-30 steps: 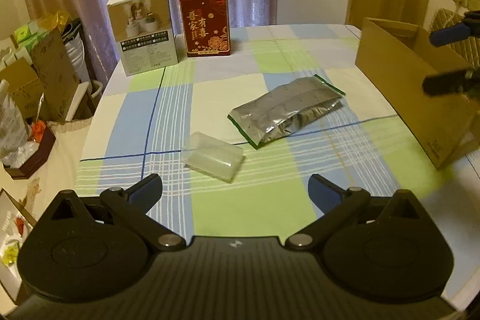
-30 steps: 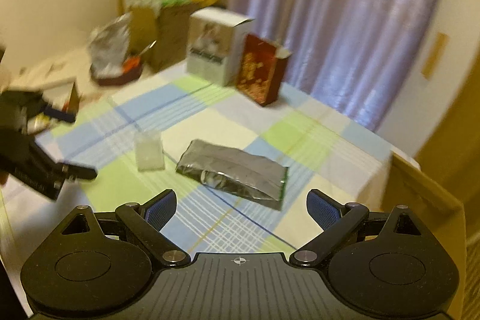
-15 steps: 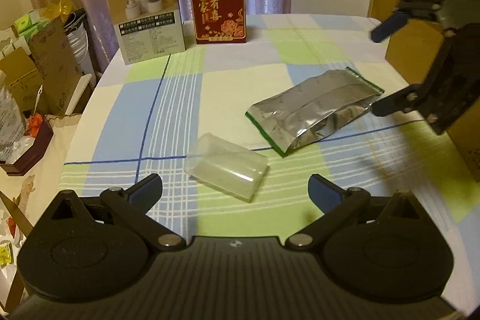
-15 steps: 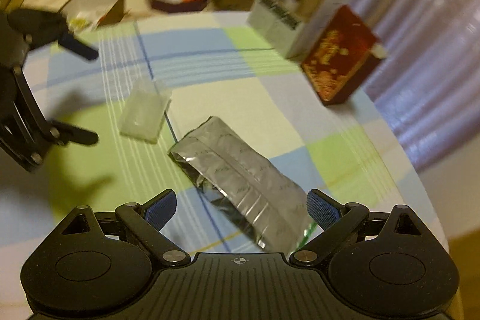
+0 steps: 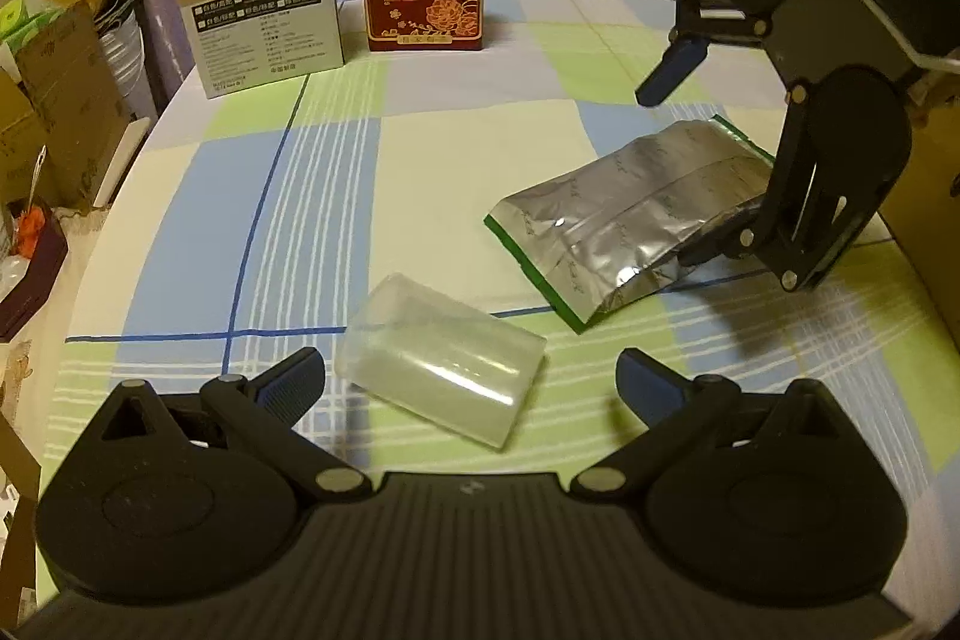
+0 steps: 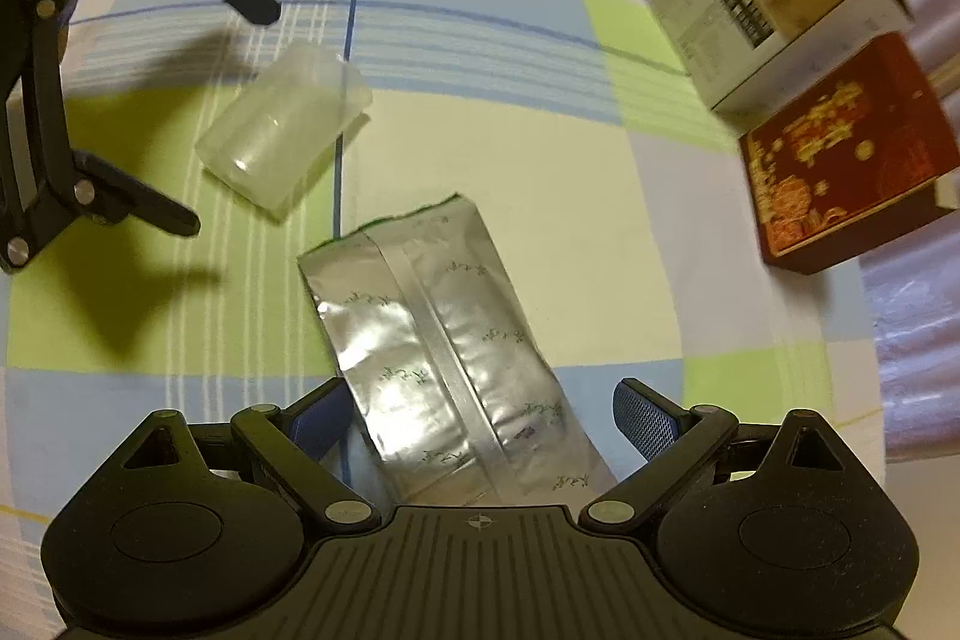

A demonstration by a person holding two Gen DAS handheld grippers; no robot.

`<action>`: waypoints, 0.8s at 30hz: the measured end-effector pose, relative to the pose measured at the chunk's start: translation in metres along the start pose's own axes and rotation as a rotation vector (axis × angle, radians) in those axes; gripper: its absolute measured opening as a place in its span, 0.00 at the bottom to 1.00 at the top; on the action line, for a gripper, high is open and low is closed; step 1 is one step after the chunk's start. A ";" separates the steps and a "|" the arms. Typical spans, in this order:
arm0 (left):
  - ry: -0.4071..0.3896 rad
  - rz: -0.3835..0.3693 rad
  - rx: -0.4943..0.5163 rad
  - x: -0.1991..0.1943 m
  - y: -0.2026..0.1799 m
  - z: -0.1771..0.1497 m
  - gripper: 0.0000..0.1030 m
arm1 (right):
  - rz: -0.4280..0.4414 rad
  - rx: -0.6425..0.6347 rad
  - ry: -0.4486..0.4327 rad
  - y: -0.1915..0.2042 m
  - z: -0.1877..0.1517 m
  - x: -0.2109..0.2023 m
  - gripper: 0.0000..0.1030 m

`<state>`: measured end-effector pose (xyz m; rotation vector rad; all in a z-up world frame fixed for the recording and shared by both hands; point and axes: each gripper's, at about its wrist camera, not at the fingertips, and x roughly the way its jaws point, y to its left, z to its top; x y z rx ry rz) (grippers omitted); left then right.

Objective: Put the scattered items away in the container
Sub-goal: 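Lower the right gripper onto the silver foil bag and close it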

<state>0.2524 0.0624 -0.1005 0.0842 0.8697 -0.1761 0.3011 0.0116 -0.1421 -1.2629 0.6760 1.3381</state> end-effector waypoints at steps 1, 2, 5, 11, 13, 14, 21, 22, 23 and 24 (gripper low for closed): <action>0.005 -0.010 -0.011 0.001 0.001 0.000 0.99 | 0.008 -0.002 0.007 -0.002 0.000 0.003 0.95; 0.008 -0.017 -0.014 0.001 0.001 0.000 0.99 | 0.014 0.000 0.014 -0.003 0.000 0.004 0.95; 0.009 -0.003 0.010 0.002 -0.002 0.000 0.99 | 0.059 0.049 0.030 -0.013 0.000 0.011 0.95; 0.013 0.013 0.011 0.005 -0.001 -0.001 0.99 | 0.095 0.185 0.031 -0.022 -0.003 0.011 0.95; 0.012 0.007 0.004 0.005 0.000 -0.001 0.99 | 0.091 0.226 0.030 -0.022 -0.005 0.007 0.84; 0.012 0.006 0.004 0.005 -0.001 -0.001 0.99 | 0.088 0.250 0.033 -0.022 -0.007 0.005 0.83; 0.011 0.017 0.013 0.006 -0.003 0.002 0.99 | 0.046 0.466 0.061 -0.001 -0.020 -0.016 0.71; 0.009 0.013 0.010 0.005 -0.003 0.002 0.99 | 0.041 0.491 0.064 0.007 -0.024 -0.019 0.71; 0.007 0.008 0.010 0.005 -0.003 0.003 0.99 | 0.028 0.520 0.071 0.015 -0.027 -0.023 0.70; 0.006 0.006 0.011 0.005 -0.004 0.004 0.99 | 0.012 0.554 0.080 0.021 -0.031 -0.026 0.70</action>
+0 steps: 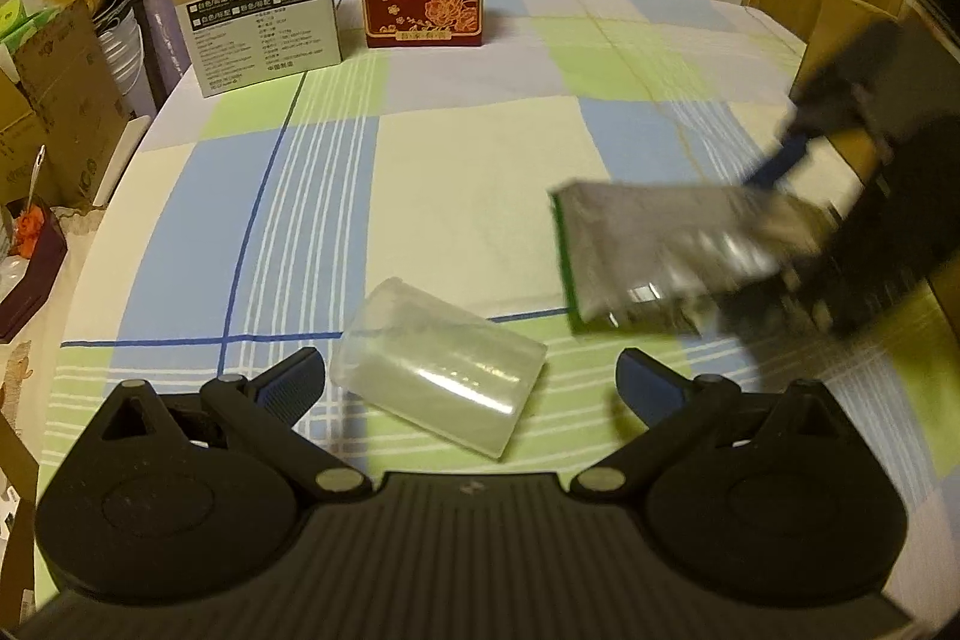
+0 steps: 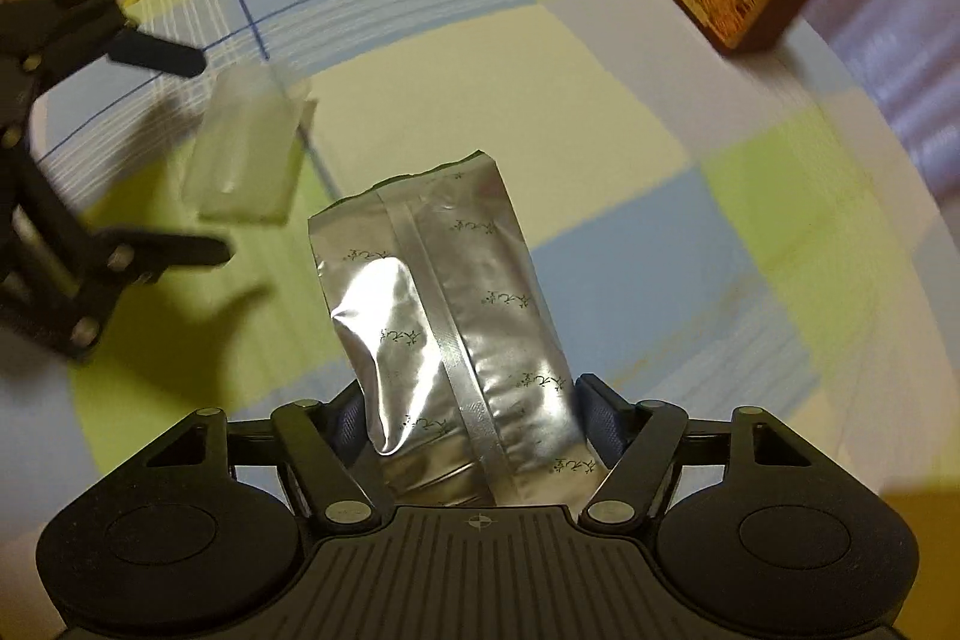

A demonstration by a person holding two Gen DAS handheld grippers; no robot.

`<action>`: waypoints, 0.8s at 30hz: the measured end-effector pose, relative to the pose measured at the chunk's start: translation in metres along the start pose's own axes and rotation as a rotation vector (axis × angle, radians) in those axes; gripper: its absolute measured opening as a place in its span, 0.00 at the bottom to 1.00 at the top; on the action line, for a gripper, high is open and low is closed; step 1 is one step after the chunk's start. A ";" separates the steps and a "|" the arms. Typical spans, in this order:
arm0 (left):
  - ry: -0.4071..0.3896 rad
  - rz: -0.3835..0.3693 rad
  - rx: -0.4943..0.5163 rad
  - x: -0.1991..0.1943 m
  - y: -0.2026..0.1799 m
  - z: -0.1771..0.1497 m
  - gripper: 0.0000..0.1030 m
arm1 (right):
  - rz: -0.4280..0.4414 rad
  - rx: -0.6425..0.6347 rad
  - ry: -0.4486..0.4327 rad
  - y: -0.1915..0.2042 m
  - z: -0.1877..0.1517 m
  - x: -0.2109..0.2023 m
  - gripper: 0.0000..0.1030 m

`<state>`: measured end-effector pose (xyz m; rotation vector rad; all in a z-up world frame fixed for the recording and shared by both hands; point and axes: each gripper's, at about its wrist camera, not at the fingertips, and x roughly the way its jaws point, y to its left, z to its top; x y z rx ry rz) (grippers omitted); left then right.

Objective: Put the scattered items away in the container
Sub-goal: 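Lower the right gripper onto the silver foil bag and close it, then grasp the clear plastic cylinder with the left gripper while the right lifts the foil bag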

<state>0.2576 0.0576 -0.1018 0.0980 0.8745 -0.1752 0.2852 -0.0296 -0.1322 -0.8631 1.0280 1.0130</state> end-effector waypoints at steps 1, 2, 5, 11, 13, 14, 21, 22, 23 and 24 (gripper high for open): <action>0.000 -0.001 0.003 0.000 -0.001 0.000 0.99 | -0.009 0.040 0.000 0.003 -0.008 -0.003 0.70; 0.002 -0.002 0.006 0.000 -0.001 0.001 0.99 | -0.007 0.092 -0.001 0.006 -0.017 -0.007 0.68; 0.009 -0.001 0.002 0.001 -0.002 0.002 0.99 | -0.033 0.242 -0.017 0.016 -0.047 -0.023 0.68; 0.025 0.013 -0.023 0.005 -0.003 0.002 0.99 | -0.075 0.478 -0.067 0.039 -0.106 -0.053 0.68; 0.033 0.021 -0.045 0.007 -0.001 0.002 0.99 | -0.085 0.512 -0.095 0.049 -0.122 -0.060 0.68; 0.036 0.024 -0.061 0.008 0.000 0.002 0.99 | -0.092 0.529 -0.111 0.054 -0.129 -0.064 0.68; 0.051 0.038 -0.107 0.020 0.003 0.002 0.97 | -0.098 0.591 -0.196 0.064 -0.152 -0.074 0.68; 0.047 0.037 -0.088 0.022 0.002 0.002 0.96 | -0.094 0.596 -0.203 0.064 -0.153 -0.075 0.68; 0.047 0.034 -0.073 0.024 0.002 0.002 0.94 | -0.093 0.597 -0.208 0.064 -0.154 -0.076 0.68; 0.050 0.029 -0.061 0.026 0.002 0.002 0.92 | -0.090 0.600 -0.214 0.064 -0.154 -0.076 0.68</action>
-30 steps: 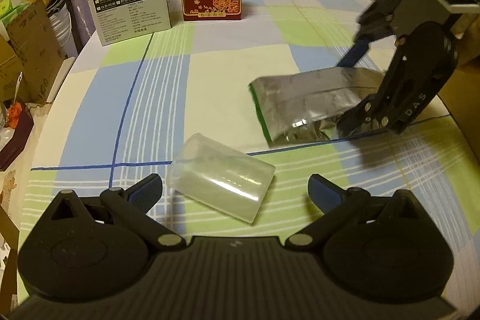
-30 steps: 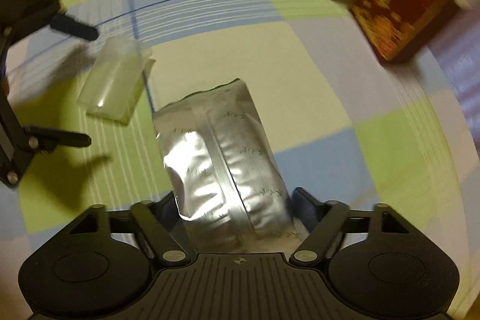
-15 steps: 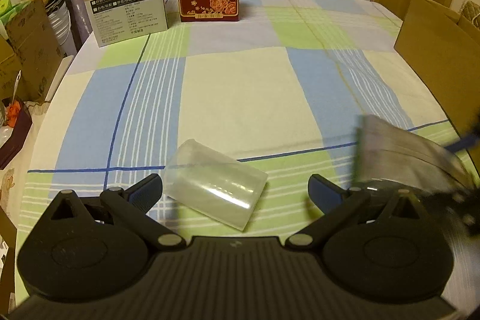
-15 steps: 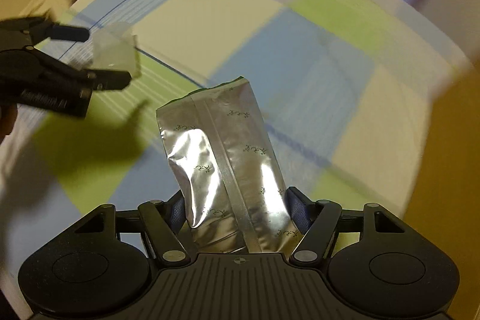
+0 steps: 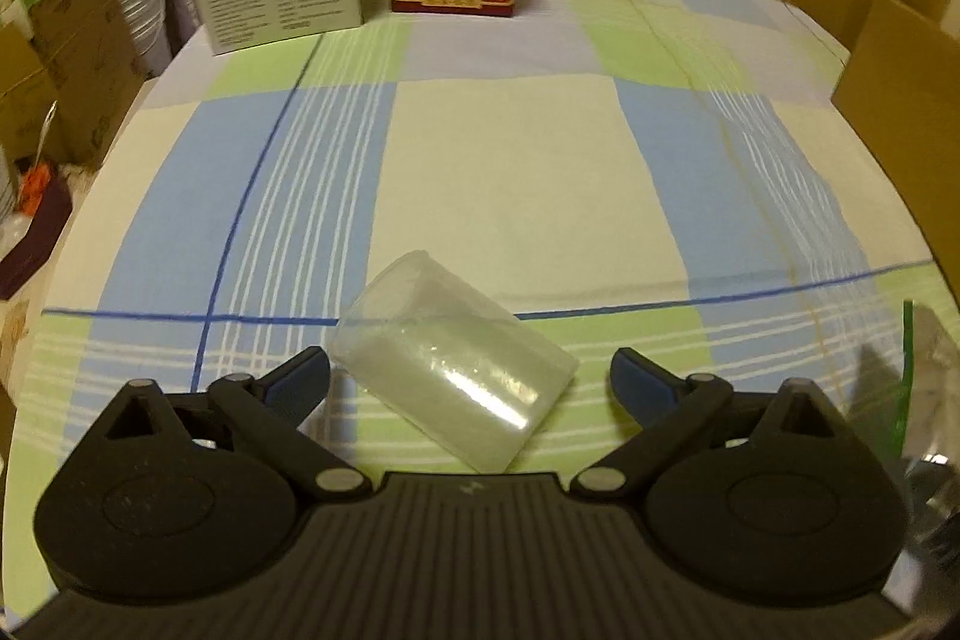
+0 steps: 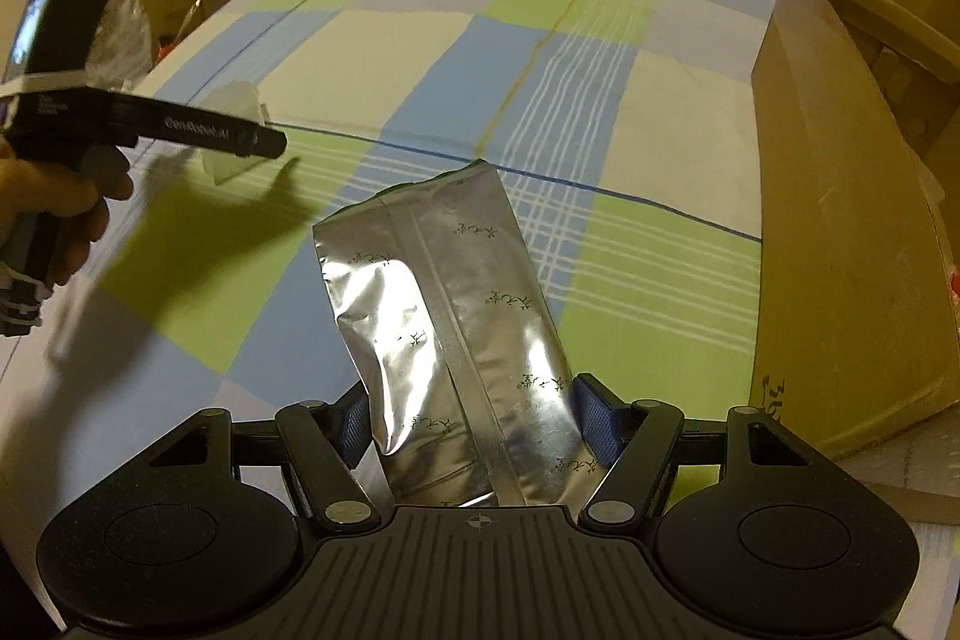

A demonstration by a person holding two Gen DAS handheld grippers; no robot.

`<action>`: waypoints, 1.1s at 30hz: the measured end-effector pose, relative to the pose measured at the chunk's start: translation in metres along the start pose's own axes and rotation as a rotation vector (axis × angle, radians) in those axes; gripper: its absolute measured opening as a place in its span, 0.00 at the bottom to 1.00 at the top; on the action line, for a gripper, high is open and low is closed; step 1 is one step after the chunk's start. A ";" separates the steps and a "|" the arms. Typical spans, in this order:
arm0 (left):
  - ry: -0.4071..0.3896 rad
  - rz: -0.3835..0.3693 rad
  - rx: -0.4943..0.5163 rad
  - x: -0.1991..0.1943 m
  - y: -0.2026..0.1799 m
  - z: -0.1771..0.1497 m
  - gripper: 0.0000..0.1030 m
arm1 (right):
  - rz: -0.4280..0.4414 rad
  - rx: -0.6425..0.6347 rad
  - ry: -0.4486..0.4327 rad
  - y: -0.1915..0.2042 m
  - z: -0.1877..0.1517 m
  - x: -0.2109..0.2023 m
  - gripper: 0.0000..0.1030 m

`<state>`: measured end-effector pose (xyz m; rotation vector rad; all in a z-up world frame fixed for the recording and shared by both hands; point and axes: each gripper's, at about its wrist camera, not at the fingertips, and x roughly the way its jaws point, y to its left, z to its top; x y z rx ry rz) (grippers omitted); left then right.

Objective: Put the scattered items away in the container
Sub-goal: 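Grasp the clear plastic cylinder with the left gripper while the right lifts the foil bag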

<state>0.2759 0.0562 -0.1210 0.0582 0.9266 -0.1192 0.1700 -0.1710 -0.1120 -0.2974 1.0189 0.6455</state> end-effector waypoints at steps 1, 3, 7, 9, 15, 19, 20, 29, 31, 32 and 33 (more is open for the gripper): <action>0.001 -0.008 0.010 0.002 0.000 0.000 0.90 | 0.004 0.004 -0.003 -0.001 0.000 0.000 0.68; -0.006 -0.028 0.029 0.004 0.000 -0.001 0.85 | 0.012 0.009 -0.007 -0.002 -0.002 0.001 0.68; -0.019 -0.084 0.132 0.003 -0.010 -0.002 0.75 | 0.028 0.027 -0.001 -0.005 -0.005 0.001 0.68; -0.019 -0.122 0.195 0.001 -0.019 -0.006 0.72 | 0.030 0.027 -0.001 -0.006 -0.007 -0.002 0.68; 0.004 -0.224 0.351 -0.016 -0.047 -0.025 0.72 | 0.023 0.019 0.015 -0.008 -0.022 -0.012 0.68; 0.011 -0.197 0.391 -0.031 -0.055 -0.036 0.71 | 0.026 0.024 0.021 -0.010 -0.035 -0.020 0.68; 0.011 -0.178 0.392 -0.034 -0.053 -0.036 0.73 | 0.024 0.025 0.020 -0.010 -0.037 -0.021 0.68; -0.088 -0.104 0.375 -0.011 -0.035 -0.013 0.89 | 0.023 -0.012 -0.008 -0.010 -0.050 -0.020 0.68; -0.086 -0.100 0.387 -0.002 -0.039 -0.010 0.89 | 0.027 0.001 -0.015 -0.012 -0.050 -0.019 0.69; -0.082 -0.090 0.400 0.001 -0.041 -0.010 0.88 | 0.028 0.006 -0.017 -0.012 -0.050 -0.018 0.69; -0.080 -0.089 0.406 0.003 -0.042 -0.010 0.88 | 0.029 0.006 -0.017 -0.012 -0.050 -0.017 0.69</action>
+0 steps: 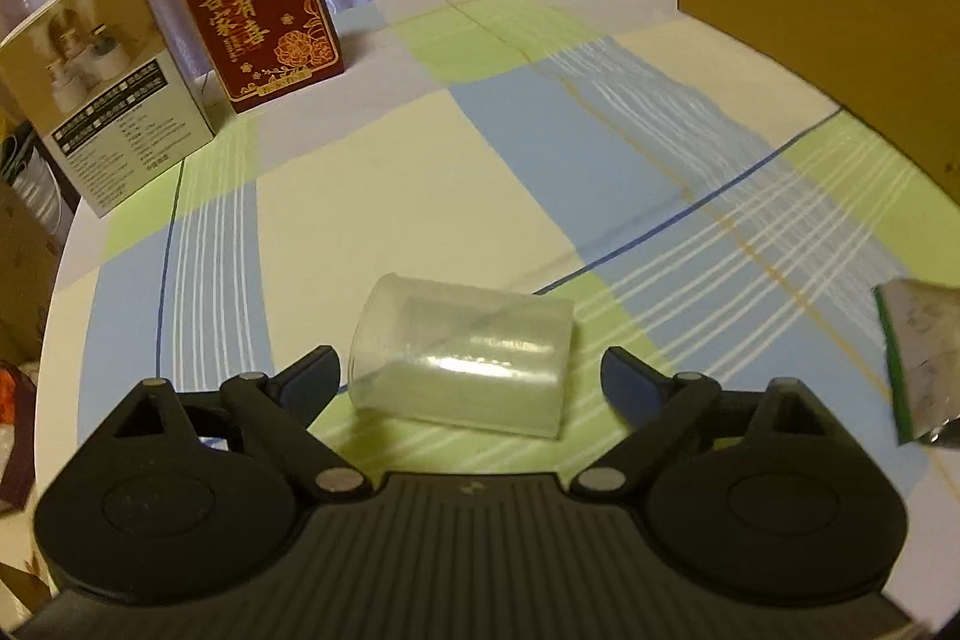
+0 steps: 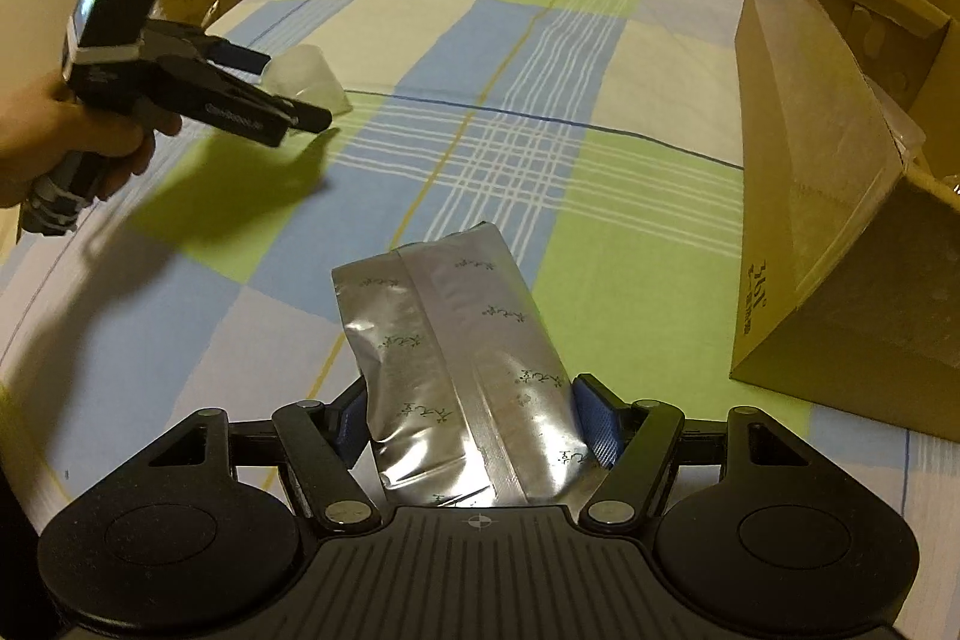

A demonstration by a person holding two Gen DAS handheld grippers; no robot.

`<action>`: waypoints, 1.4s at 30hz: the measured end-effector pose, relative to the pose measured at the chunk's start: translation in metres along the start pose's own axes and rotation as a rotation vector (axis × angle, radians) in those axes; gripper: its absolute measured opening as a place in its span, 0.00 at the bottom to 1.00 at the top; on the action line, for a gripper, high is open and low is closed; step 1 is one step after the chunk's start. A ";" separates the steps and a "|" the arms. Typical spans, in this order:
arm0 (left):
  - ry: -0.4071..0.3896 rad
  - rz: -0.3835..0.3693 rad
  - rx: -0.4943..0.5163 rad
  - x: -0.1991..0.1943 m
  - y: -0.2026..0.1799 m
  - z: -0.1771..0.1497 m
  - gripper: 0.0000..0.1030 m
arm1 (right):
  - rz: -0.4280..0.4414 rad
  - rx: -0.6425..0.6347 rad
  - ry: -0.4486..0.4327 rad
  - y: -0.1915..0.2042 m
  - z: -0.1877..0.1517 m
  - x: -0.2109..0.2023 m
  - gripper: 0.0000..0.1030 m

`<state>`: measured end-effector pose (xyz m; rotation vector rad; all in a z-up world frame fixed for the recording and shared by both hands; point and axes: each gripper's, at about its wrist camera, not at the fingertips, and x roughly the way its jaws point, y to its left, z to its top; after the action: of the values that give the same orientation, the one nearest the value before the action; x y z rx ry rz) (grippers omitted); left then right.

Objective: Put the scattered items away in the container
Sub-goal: 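Grasp the clear plastic cylinder with the left gripper while the right lifts the foil bag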

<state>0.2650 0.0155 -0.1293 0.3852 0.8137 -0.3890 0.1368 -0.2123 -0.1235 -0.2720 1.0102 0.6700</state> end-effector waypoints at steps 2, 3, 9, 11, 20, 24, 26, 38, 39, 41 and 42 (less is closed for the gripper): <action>0.004 -0.007 -0.014 0.000 0.002 -0.001 0.79 | 0.000 -0.004 -0.001 0.001 -0.001 0.001 0.69; 0.006 -0.007 -0.026 -0.002 0.002 -0.001 0.74 | 0.001 0.000 -0.002 0.000 -0.001 0.001 0.69; 0.035 -0.043 -0.101 -0.024 -0.005 -0.009 0.68 | 0.017 0.038 0.013 -0.004 -0.003 -0.005 0.69; 0.041 -0.056 -0.080 -0.035 -0.018 -0.013 0.68 | 0.022 0.048 0.024 -0.004 -0.007 -0.009 0.69; 0.080 -0.156 -0.012 -0.093 -0.086 -0.043 0.68 | -0.009 0.012 0.076 -0.001 -0.045 -0.036 0.69; 0.094 -0.152 0.008 -0.102 -0.099 -0.055 0.74 | -0.005 -0.018 0.085 0.001 -0.052 -0.041 0.72; 0.090 -0.142 0.010 -0.104 -0.099 -0.057 0.76 | -0.021 -0.044 0.053 0.003 -0.052 -0.046 0.92; 0.076 -0.152 0.082 -0.091 -0.102 -0.051 0.77 | 0.021 -0.156 0.111 0.006 -0.042 -0.024 0.95; 0.084 -0.156 0.089 -0.089 -0.103 -0.051 0.76 | 0.023 -0.161 0.120 0.005 -0.042 -0.021 0.95; 0.102 -0.163 0.103 -0.085 -0.105 -0.051 0.70 | 0.031 -0.160 0.133 0.002 -0.042 -0.017 0.95; 0.111 -0.165 0.105 -0.083 -0.106 -0.051 0.69 | 0.034 -0.157 0.138 0.002 -0.042 -0.015 0.95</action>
<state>0.1313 -0.0362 -0.1178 0.4415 0.9394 -0.5692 0.1013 -0.2380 -0.1330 -0.4445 1.0967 0.7709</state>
